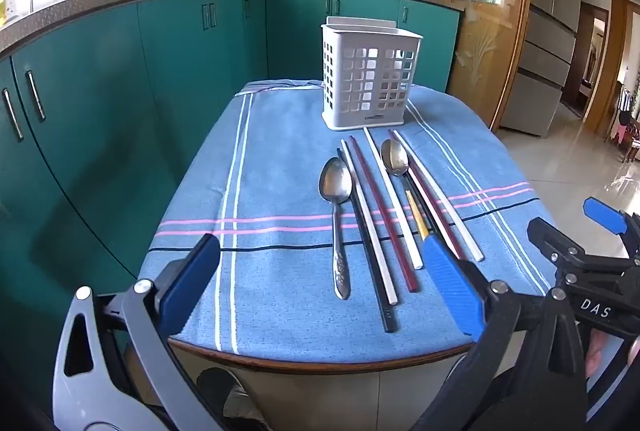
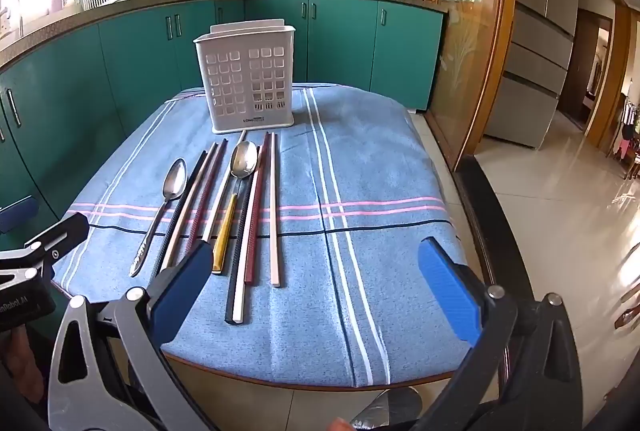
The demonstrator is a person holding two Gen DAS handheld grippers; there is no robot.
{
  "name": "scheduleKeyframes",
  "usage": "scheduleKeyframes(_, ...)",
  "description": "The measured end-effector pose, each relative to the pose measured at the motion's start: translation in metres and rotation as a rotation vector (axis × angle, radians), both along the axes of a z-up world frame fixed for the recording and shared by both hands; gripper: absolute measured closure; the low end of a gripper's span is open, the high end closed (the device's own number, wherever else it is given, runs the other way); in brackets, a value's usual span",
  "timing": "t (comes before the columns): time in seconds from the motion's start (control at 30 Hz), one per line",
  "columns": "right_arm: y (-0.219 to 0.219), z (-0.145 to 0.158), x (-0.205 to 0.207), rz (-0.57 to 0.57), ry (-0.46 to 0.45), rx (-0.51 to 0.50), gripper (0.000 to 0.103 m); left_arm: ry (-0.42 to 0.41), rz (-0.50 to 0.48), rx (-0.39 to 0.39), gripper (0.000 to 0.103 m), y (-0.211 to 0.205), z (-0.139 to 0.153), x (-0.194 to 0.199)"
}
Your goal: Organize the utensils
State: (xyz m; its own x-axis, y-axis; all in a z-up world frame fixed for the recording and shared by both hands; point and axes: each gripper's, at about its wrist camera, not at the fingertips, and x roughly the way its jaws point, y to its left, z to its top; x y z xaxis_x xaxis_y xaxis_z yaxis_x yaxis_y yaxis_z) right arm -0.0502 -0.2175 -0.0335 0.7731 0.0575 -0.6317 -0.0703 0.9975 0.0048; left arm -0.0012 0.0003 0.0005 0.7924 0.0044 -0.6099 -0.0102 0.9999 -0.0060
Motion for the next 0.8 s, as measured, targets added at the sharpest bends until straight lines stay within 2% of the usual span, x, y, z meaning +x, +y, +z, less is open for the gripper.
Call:
scheduleKeyframes(0.2,0.0019,0.0039,-0.0020,-0.003,-0.008,0.015,0.003,0.013,-0.016,-0.028,0.003,0.0036,0.0000,0.0034)
scheduleKeyframes(0.8,0.0038,0.0067,-0.0033,-0.012,-0.025,-0.021,0.003,0.007,-0.022,-0.014,0.003,0.0029,0.0006,-0.0017)
